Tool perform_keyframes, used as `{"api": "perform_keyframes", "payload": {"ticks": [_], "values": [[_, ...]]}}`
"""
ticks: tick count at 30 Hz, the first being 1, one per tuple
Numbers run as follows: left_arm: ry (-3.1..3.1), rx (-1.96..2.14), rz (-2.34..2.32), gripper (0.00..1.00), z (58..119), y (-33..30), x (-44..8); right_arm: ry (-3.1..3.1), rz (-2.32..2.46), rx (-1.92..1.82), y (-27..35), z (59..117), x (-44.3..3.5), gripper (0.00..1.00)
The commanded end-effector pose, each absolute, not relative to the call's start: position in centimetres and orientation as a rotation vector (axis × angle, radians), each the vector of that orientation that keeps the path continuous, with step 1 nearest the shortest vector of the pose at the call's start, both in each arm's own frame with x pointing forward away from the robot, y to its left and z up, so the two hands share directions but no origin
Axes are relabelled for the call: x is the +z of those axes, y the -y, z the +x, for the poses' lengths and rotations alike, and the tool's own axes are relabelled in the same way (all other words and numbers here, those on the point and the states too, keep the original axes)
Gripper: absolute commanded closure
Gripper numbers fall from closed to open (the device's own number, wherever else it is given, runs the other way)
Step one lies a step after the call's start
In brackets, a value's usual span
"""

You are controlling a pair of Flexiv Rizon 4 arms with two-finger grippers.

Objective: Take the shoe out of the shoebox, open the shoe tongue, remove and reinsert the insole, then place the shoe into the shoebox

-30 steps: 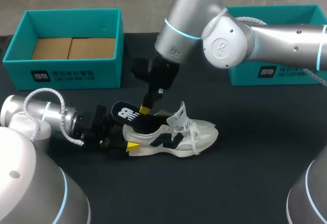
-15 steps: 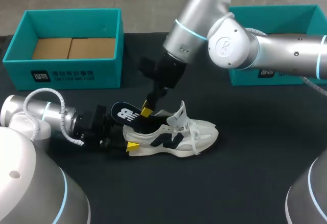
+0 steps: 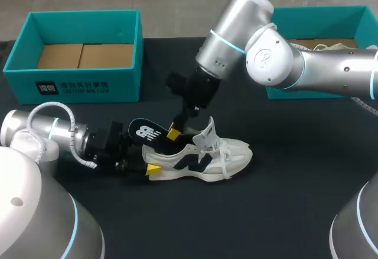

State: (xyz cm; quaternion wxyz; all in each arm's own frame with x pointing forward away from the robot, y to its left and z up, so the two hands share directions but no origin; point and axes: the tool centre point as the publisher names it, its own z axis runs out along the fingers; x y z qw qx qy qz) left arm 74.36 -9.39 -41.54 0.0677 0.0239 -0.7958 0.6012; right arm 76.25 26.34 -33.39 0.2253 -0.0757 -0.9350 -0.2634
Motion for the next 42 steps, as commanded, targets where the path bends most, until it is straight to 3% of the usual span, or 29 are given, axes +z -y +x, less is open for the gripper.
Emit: {"api": "perform_keyframes", "payload": {"ticks": [1,42], "values": [[2.399,1.811,0.075,1.0,74.3,9.4,-42.0,2.572,-0.206,-0.741,-26.4,76.1,-33.2,1.0],[2.399,1.811,0.075,1.0,74.3,9.4,-42.0,2.402,-0.589,-1.174,-28.6,80.9,-20.8,1.0]]}}
